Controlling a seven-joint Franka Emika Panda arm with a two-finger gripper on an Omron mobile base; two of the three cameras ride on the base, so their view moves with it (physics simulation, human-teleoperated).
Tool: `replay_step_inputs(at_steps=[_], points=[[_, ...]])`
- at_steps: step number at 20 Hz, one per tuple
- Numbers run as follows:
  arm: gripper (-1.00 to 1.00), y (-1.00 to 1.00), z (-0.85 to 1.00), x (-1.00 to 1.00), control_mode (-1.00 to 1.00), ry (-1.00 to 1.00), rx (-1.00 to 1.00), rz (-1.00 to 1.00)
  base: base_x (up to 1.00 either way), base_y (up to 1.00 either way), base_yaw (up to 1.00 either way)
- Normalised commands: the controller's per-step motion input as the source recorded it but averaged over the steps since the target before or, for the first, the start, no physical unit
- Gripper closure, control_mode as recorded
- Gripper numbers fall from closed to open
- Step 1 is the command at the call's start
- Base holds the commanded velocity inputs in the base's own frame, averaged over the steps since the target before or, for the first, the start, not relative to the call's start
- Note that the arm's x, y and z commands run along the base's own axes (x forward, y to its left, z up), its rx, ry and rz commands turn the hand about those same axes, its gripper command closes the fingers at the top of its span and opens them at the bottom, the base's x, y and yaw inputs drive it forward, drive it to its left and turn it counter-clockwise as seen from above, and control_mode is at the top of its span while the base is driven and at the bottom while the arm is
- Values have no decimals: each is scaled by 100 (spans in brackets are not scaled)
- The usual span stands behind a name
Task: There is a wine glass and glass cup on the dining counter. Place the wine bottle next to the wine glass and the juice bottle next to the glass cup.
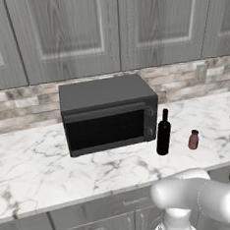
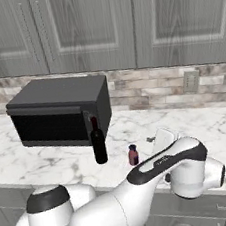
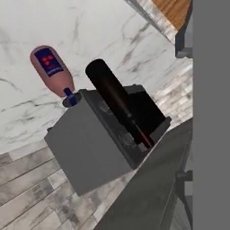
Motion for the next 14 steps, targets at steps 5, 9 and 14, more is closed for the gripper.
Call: replay_step_inputs(at_steps=[5,9,14], points=[[-100,-1,-25,0,-100,3,20,1,0,0,0],[-100,0,-36,14,-100,0,9,0,0,0,0],[-100,11,-14,30,-100,10,4,0,0,0,0]])
